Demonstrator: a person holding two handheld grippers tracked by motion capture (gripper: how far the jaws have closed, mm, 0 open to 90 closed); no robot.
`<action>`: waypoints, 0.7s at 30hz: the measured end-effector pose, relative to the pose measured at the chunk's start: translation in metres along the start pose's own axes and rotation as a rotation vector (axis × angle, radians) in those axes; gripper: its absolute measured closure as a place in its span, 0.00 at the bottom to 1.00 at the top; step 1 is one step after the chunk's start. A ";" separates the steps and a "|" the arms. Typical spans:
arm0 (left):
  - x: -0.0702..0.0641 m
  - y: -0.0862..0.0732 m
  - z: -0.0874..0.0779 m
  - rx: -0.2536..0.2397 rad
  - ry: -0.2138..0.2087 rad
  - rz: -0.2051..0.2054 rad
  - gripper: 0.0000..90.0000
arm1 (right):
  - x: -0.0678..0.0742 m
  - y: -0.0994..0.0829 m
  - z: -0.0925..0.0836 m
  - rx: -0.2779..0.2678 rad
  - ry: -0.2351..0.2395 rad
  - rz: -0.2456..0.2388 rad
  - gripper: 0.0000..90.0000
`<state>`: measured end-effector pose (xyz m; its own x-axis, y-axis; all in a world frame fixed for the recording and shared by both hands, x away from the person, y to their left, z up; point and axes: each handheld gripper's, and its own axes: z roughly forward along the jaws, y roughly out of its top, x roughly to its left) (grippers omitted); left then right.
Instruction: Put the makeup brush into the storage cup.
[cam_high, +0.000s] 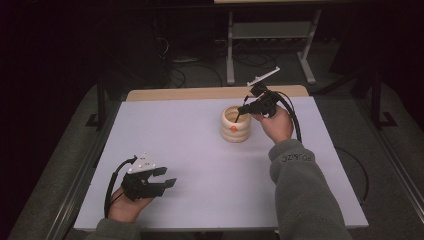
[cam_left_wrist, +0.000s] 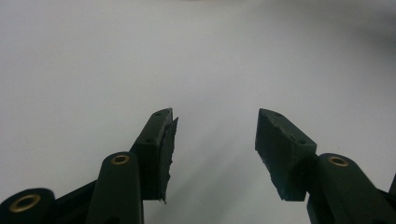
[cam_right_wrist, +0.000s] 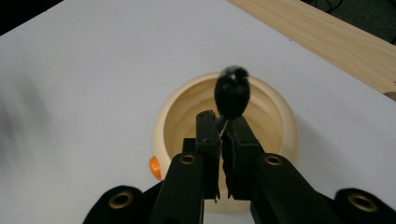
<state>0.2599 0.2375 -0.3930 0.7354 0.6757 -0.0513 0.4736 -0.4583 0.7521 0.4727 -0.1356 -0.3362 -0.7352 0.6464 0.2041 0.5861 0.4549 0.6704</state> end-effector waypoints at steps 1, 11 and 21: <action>0.000 0.000 0.000 0.000 0.000 0.000 0.52 | 0.001 0.000 0.001 0.000 0.003 0.005 0.94; 0.001 0.000 0.000 0.008 0.000 0.007 0.52 | -0.001 -0.009 0.004 0.004 0.002 -0.003 0.93; 0.001 0.001 0.000 0.006 0.002 0.011 0.51 | -0.001 -0.017 -0.007 -0.024 -0.050 0.019 0.71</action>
<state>0.2609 0.2373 -0.3928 0.7395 0.6718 -0.0419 0.4686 -0.4692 0.7485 0.4612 -0.1475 -0.3427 -0.7057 0.6848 0.1819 0.5912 0.4275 0.6839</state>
